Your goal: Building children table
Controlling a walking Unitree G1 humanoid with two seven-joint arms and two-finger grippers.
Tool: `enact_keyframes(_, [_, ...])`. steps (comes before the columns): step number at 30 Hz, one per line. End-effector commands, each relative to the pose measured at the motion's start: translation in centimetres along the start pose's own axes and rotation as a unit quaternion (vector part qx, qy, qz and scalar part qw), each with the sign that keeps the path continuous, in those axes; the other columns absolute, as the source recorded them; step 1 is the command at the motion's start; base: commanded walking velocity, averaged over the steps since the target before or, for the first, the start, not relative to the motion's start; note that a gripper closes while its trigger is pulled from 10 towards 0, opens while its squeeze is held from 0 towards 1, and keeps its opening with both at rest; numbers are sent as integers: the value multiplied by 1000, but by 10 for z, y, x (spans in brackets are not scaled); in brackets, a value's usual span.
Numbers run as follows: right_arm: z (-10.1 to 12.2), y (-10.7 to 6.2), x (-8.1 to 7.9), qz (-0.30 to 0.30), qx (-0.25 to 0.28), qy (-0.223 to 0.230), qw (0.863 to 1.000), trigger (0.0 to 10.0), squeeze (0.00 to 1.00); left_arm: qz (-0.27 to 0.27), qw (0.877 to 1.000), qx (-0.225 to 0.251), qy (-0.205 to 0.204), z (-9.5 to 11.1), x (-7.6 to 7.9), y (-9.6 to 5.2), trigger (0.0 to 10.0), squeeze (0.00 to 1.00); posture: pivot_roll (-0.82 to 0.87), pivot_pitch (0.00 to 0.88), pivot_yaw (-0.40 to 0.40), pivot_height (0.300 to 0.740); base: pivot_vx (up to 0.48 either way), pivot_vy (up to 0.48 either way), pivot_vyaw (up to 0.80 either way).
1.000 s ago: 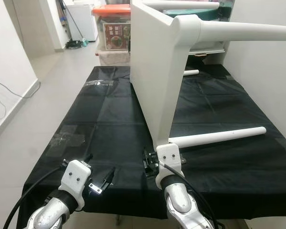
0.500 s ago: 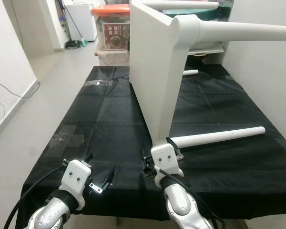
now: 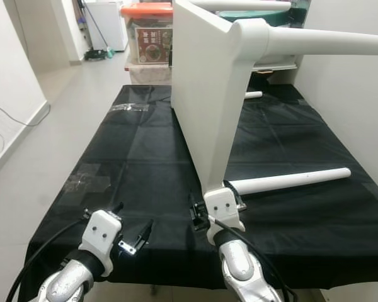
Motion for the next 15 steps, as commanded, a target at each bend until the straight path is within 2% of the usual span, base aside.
enact_keyframes(1, [-5, 0, 3, -5, -10, 0, 1000, 10000, 0, -3, 1000, -7, 9, -4, 1, 1, 10000, 0, 34, 47, -16, 740, 0, -270, 0])
enact_keyframes(15, [-5, 1, 3, -7, -8, 3, 1000, 10000, 0, -11, 1000, -10, 12, -6, 3, 1, 10000, 0, 34, 51, -13, 740, 0, -463, 0])
Point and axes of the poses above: a point about 5 cm out from each wrist's last joint towards the gripper, its own y axis pointing out of the wrist towards the gripper, its own z axis along the axis of the wrist's last joint, x = y × z, the point moved 3 cm from there along y, pointing out of the wrist towards the gripper, and after that the axes turned 12 degrees about y, right-handed, at the moved point
